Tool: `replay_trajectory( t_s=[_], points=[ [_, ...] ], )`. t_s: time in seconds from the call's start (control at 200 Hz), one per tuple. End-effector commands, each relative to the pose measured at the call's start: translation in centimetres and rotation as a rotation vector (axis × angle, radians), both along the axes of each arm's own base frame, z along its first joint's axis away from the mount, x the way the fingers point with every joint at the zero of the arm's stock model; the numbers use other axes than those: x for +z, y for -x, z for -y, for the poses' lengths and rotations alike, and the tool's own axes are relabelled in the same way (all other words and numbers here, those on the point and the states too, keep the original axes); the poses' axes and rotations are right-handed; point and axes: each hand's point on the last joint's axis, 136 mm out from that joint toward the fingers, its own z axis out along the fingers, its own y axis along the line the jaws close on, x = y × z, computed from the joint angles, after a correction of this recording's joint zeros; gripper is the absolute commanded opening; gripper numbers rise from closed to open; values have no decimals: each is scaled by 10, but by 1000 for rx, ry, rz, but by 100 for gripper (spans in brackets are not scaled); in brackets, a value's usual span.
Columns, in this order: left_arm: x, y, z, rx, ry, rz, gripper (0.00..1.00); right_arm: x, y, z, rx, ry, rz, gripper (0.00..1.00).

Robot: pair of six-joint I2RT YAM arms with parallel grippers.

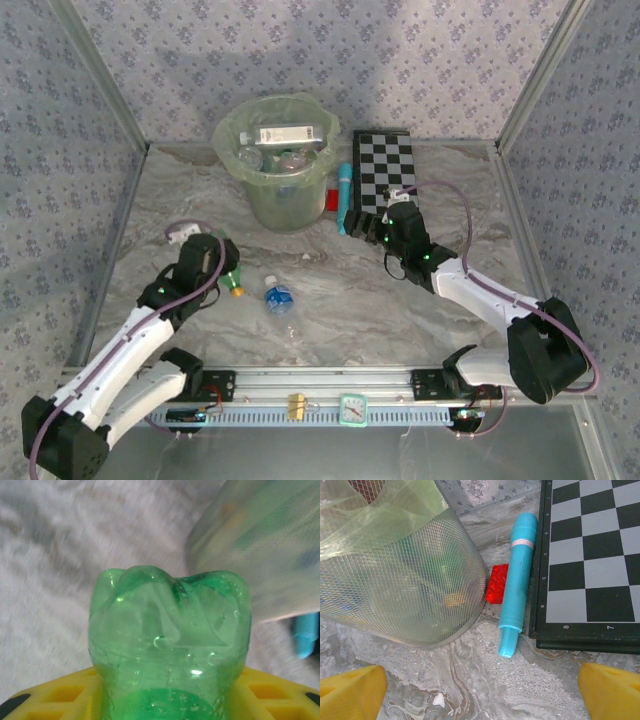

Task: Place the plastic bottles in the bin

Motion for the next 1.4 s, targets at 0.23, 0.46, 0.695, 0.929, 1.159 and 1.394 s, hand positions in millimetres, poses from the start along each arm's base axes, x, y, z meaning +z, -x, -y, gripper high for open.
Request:
replay_trajectory(
  t_s=[0.23, 0.46, 0.695, 0.929, 1.159, 1.394],
  points=[
    [166, -64, 43, -229, -161, 357, 48, 11, 0, -7, 31, -41, 6, 100],
    [228, -111, 80, -401, -244, 416, 47, 13, 5, -5, 39, -41, 2, 100],
    [260, -162, 123, -552, -240, 450, 47, 14, 10, -2, 36, -39, 3, 100],
    [248, -206, 170, -644, -79, 415, 48, 15, 12, 2, 25, -39, 9, 100],
    [215, -225, 231, -779, -32, 322, 48, 15, 15, 2, 26, -38, 7, 100],
    [177, -231, 256, -805, -96, 219, 49, 13, 19, 8, 13, -34, 11, 100]
  ],
)
